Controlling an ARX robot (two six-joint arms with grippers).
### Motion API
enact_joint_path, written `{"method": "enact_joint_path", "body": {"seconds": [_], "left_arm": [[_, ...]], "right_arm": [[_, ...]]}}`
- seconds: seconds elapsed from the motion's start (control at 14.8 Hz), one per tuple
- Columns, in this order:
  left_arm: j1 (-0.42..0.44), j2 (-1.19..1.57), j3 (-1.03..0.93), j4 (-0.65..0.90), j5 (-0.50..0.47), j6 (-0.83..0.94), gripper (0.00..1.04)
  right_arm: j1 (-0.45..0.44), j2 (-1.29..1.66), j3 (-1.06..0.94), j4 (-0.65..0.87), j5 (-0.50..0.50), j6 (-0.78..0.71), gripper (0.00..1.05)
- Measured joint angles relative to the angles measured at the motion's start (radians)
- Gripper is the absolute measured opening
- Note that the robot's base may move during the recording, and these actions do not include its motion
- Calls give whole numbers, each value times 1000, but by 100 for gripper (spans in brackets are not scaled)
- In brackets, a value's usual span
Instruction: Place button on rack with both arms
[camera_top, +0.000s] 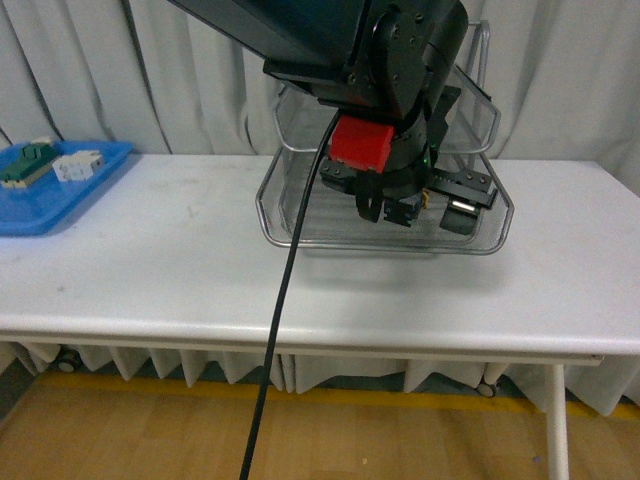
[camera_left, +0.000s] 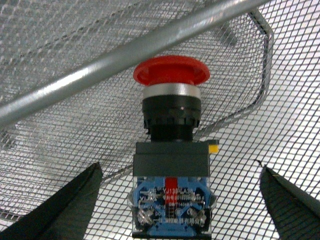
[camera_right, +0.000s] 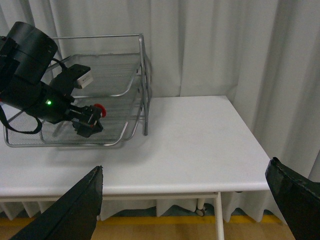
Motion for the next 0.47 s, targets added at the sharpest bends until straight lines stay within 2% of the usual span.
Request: {"method": "enact_joint_path", "body": {"seconds": [0.27,0.47], "left_arm": [[42,-239,-267,108,120,-34,98],[89,-494,-603,354,208,-35,98]], "right_arm": [[0,0,0,0,0,0,98],[0,0,0,0,0,0,98]]}}
